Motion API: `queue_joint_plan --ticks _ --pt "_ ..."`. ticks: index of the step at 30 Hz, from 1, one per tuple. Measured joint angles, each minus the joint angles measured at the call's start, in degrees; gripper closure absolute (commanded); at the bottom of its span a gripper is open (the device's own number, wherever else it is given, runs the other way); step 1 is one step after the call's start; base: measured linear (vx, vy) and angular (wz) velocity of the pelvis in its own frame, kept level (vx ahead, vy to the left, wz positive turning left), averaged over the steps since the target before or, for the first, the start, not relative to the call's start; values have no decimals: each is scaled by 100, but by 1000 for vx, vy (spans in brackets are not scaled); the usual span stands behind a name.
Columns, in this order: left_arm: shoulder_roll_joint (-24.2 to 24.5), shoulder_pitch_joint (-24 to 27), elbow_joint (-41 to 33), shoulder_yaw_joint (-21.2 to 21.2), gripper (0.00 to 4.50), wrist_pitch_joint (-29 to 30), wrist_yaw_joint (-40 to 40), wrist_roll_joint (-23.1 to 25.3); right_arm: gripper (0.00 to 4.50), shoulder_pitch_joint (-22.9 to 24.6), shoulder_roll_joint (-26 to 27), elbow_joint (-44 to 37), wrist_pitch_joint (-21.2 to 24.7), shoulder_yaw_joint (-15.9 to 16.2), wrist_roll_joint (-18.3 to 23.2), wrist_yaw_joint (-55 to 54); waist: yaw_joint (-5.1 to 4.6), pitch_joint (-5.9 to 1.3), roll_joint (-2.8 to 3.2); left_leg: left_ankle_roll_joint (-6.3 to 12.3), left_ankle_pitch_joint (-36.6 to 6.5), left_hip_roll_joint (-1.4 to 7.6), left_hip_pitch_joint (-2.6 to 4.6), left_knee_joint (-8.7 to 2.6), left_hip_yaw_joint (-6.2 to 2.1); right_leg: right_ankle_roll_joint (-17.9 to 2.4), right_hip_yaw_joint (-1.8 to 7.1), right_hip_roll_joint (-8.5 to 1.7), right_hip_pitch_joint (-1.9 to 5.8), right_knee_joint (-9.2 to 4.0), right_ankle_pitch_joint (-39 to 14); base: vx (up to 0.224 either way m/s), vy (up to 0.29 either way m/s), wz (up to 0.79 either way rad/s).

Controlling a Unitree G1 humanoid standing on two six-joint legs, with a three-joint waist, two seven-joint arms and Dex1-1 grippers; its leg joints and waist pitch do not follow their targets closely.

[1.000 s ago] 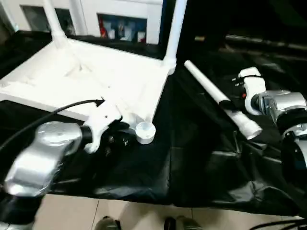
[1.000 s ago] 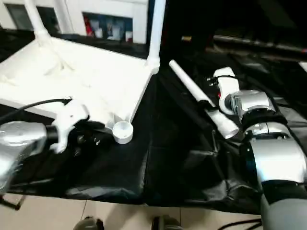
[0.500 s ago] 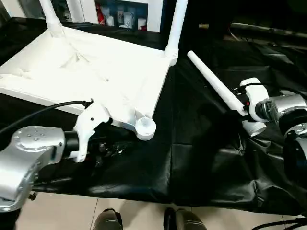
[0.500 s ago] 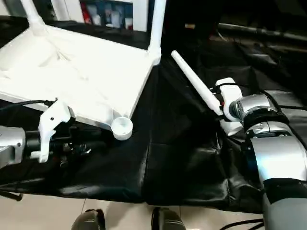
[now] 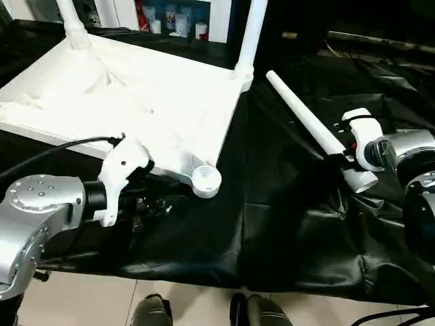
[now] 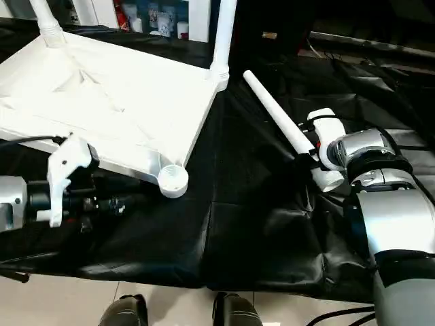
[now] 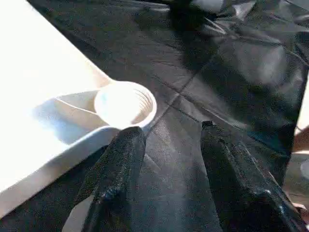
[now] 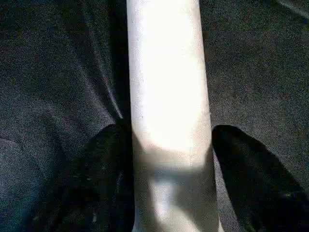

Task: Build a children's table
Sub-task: Pick table leg

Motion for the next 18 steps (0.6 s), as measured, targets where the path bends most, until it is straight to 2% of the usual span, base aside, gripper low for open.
queue_joint_plan --ticks 5,9,11,12,13,14,15,17,18 --pt "-67 -152 68 8 228 -187 214 4 202 4 -23 3 57 -101 8 -52 5 -1 -2 1 2 0 3 4 1 0 3 0 1 9 0 0 0 0" --pt "-214 -530 461 9 228 -212 692 236 233 24 -80 4 76 -280 96 -131 21 -3 -3 12 14 0 7 7 3 -2 4 0 4 20 2 0 0 0" --pt "-402 -698 621 45 228 -328 845 278 243 73 -125 4 79 -377 148 -168 45 -7 -3 23 21 -1 8 11 3 -5 5 -3 7 22 3 0 0 0" --pt "-547 -794 717 55 202 -461 940 282 252 108 -160 4 80 -449 220 -193 62 -9 -1 35 28 -1 6 17 3 -8 5 -3 8 23 5 0 0 0" --pt "-683 -851 762 74 202 -574 1027 298 252 133 -181 4 80 -495 263 -229 78 -10 -2 42 32 -2 6 19 4 -10 6 -4 8 24 7 0 0 0" --pt "-788 -880 825 80 195 -759 1103 312 255 150 -190 4 80 -543 300 -238 103 -14 1 43 32 -1 6 24 4 -13 6 -4 8 25 9 0 0 0" --pt "-1092 -947 968 124 189 -1116 1275 355 258 177 -229 5 80 -620 362 -277 124 -20 11 45 32 -2 5 30 4 -15 8 -5 9 28 10 0 0 0" --pt "-1393 -1115 1156 129 175 -1510 1527 382 259 187 -246 5 75 -826 512 -409 145 -23 9 48 34 -1 6 42 3 -17 8 -5 8 45 11 0 0 0" --pt "-1669 -1318 1347 145 151 -1707 1739 388 259 218 -307 5 21 -1092 703 -579 158 -28 16 48 34 0 6 55 3 -17 9 -6 7 59 11 0 0 0"
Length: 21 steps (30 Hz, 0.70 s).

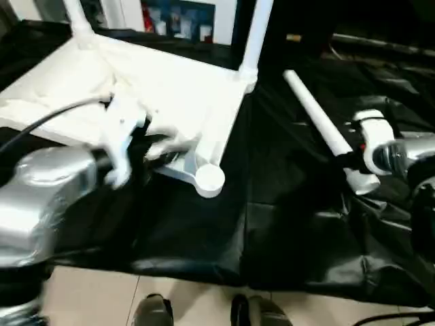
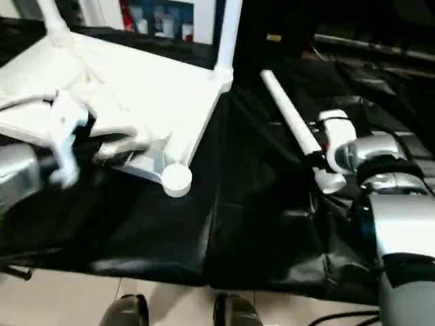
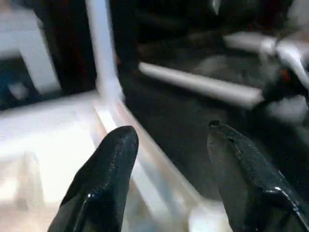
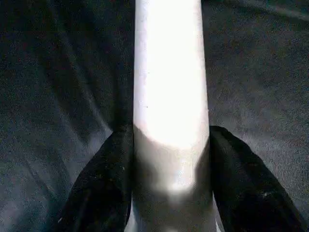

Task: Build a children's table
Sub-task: Pick table leg

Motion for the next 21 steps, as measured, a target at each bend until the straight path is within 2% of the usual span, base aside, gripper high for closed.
queue_joint_plan --ticks 4,6,7,9,11,12,14,15,17,21 --pt "-460 -228 278 14 137 -523 426 70 261 28 -121 -34 -348 -715 587 -318 25 -36 44 2 0 1 3 41 -3 0 3 -4 1 38 0 0 0 0" --pt "-607 -248 416 -79 109 -736 411 96 261 143 -155 -139 -666 -1071 931 -319 33 -63 68 -17 -11 4 5 59 -7 0 2 -4 4 48 5 0 0 0" --pt "-656 -258 472 -128 102 -778 424 106 261 182 -153 -173 -785 -1182 1032 -279 29 -74 80 -24 -15 4 5 64 -8 0 2 -3 5 50 10 0 0 0" --pt "-865 -429 760 -227 90 -725 539 150 261 504 -23 -534 -1236 -1606 1475 162 35 -96 102 -21 -13 7 6 78 -9 0 2 -3 13 52 22 0 0 0" --pt "-975 -601 1014 -288 69 -520 515 73 261 716 187 -844 -1468 -1814 1797 666 16 -116 125 -8 -4 6 7 90 -9 -2 3 -3 14 52 37 0 0 0" --pt "-1030 -634 1075 -349 64 -468 478 2 261 795 266 -963 -1456 -1853 1907 860 4 -135 143 0 0 5 5 94 -9 -6 5 -4 13 49 45 0 0 0" --pt "-1192 -715 1269 -323 47 -331 368 -258 261 1443 538 -1989 -1244 -2063 2417 1460 47 -171 140 8 6 7 6 89 -14 -6 -2 -2 25 43 45 0 0 0" --pt "-1315 -794 1427 -254 47 -196 341 -438 261 1867 806 -2712 -1031 -2149 2802 1874 77 -183 144 26 18 8 14 90 -15 -6 -2 -1 32 45 46 0 0 0" --pt "-1453 -900 1559 -242 21 -88 320 -604 262 2274 1090 -3364 -738 -2136 3152 2196 108 -188 150 38 25 7 17 94 -12 -6 1 -2 32 44 55 0 0 0" --pt "-1704 -1145 1829 -86 19 120 291 -924 262 3113 1423 -4831 -162 -1943 3906 2481 178 -195 142 27 21 6 24 94 -11 -9 1 -4 45 40 64 0 0 0"
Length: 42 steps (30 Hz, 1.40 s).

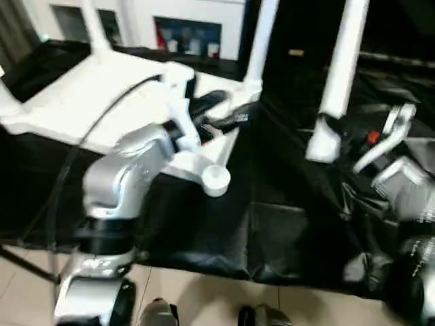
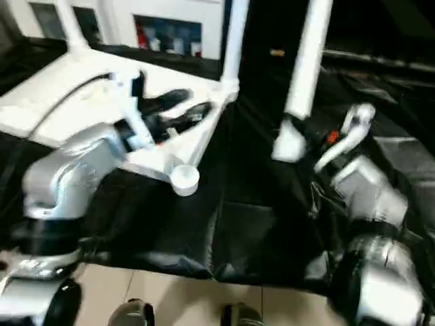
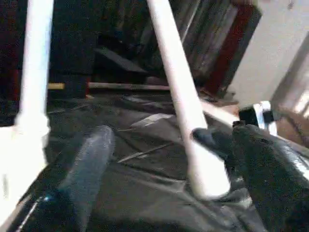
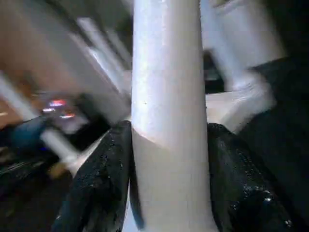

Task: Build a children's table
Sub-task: Pick table leg

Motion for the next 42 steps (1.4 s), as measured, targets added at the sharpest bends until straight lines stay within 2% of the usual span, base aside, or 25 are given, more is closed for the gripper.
queue_joint_plan --ticks 6,8,14,16,19,21,24,25,32,35,36,41,42 --pt "-181 -280 339 209 19 231 136 -264 262 544 309 -1443 753 179 692 209 -16 -19 -27 -1 1 -9 5 -2 -5 38 0 -7 9 -14 -19 0 0 0" --pt "-233 -301 391 225 19 257 172 -340 262 621 328 -1690 913 247 844 239 -21 -21 -30 -1 1 -10 3 -4 -6 50 -1 -7 10 -30 -11 0 0 0" --pt "-488 -399 486 223 19 351 257 -437 262 741 328 -2219 1259 626 1073 236 -17 -41 -62 1 4 -9 -15 -8 -10 79 -5 -7 13 -70 10 0 0 0" --pt "-541 -414 493 222 19 374 308 -454 262 780 333 -2287 1265 791 1062 236 -17 -63 -97 3 5 -9 -24 -15 -10 91 -6 -8 12 -88 25 0 0 0" --pt "-664 -413 497 295 19 441 335 -676 262 889 343 -2366 1216 1127 696 158 -23 -102 -159 2 7 -9 -27 -14 -10 91 -7 -8 12 -91 25 0 0 0" --pt "-721 -413 479 336 19 548 334 -849 262 891 378 -2394 1078 1426 349 27 -24 -112 -174 2 7 -9 -29 -14 -10 90 -6 -8 11 -94 26 0 0 0" --pt "-726 -405 467 385 19 697 368 -904 262 890 438 -2452 861 1744 116 -99 -22 -113 -175 2 7 -9 -30 -18 -9 91 -7 -8 10 -94 25 0 0 0" --pt "-724 -403 467 402 37 725 373 -904 262 890 438 -2459 822 1799 93 -130 -21 -113 -176 1 7 -9 -30 -19 -9 91 -7 -8 9 -94 25 0 0 0" --pt "-705 -405 542 621 88 768 982 -874 262 705 684 -2446 266 2227 -641 -786 -26 -114 -178 1 7 -9 -31 -23 -9 92 -9 -8 9 -95 25 0 0 0" --pt "-712 -411 692 723 119 705 1333 -729 262 531 740 -2429 -94 2564 -1288 -1335 -34 -116 -181 -8 12 -9 -31 -23 -11 95 -10 -7 9 -95 25 0 0 0" --pt "-718 -411 734 748 119 660 1436 -650 262 477 793 -2419 -138 2667 -1449 -1533 -36 -116 -183 -10 13 -9 -31 -23 -12 97 -10 -7 8 -95 25 0 0 0" --pt "-814 -416 843 918 147 516 1914 -545 262 407 1005 -2447 -129 2942 -1713 -1957 -33 -120 -193 -11 14 -9 -34 -26 -13 101 -10 -7 8 -97 24 0 0 0" --pt "-839 -422 888 940 173 446 2055 -532 262 402 1054 -2450 -129 3015 -1792 -2021 -33 -121 -199 -11 14 -9 -36 -26 -14 102 -11 -7 8 -98 25 0 0 0"
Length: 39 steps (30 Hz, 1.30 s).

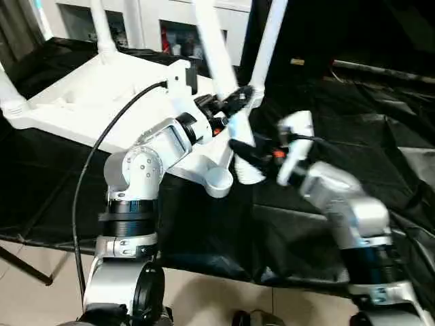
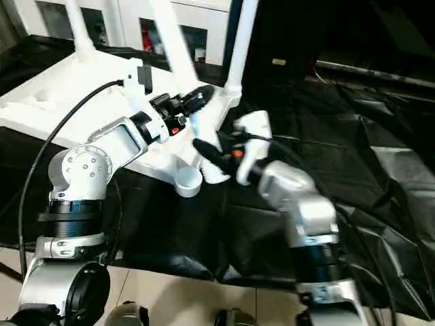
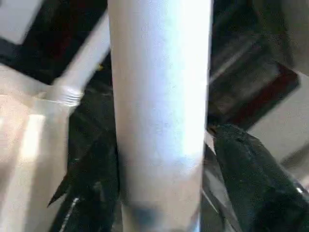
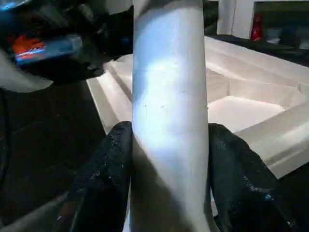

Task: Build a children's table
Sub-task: Pick table leg

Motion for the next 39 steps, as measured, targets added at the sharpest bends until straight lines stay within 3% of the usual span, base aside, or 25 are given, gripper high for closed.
queue_joint_plan --ticks 4,9,17,19,24,30,35,37,39 --pt "-32 -70 125 112 190 -184 282 119 262 -6 58 0 0 142 -119 -136 0 0 -6 0 0 0 -17 0 -4 17 -2 0 -7 -8 11 0 0 0" --pt "-42 -215 171 230 246 -250 515 137 262 -10 92 0 1 158 -150 -264 0 -2 -9 0 0 0 -22 0 -5 17 -2 0 -7 -13 12 0 0 0" --pt "-42 -215 207 245 265 -270 569 126 262 -10 112 1 -8 207 -262 -345 -2 -1 -9 -1 1 0 -22 0 -5 18 -2 0 -8 -13 15 0 0 0" --pt "-25 -215 208 236 266 -268 505 126 206 -11 124 0 5 197 -207 -336 -1 -1 -9 -1 1 0 -22 0 -5 18 -2 0 -8 -13 16 0 0 0" --pt "689 -187 52 -312 266 73 -761 -28 179 -105 -28 -228 1191 -285 923 253 1 -2 -9 -1 1 0 -21 0 -7 -5 -2 2 -8 -12 30 0 0 0" --pt "1338 -95 -399 -843 266 554 -2363 -544 179 -194 -785 -411 2250 -361 1772 1330 21 -2 -10 -6 6 0 -21 1 -6 -19 -2 0 -5 -8 38 0 0 0" --pt "1521 -95 -536 -888 266 715 -3053 -869 179 -190 -969 -543 2676 -354 2123 1662 12 -3 -11 -11 9 1 -9 1 -6 -14 -2 0 -5 1 37 0 0 0" --pt "1489 -96 -536 -805 266 811 -3202 -1096 212 -206 -1061 -633 2833 -354 2286 1789 17 -3 -11 -12 10 1 -9 1 -6 -1 -2 0 -3 1 31 0 0 0" --pt "1451 -97 -535 -691 266 860 -3240 -1263 215 -241 -1065 -691 2888 -356 2395 1849 16 -4 -12 -14 11 1 -8 1 -6 -1 -2 0 -3 1 34 0 0 0"
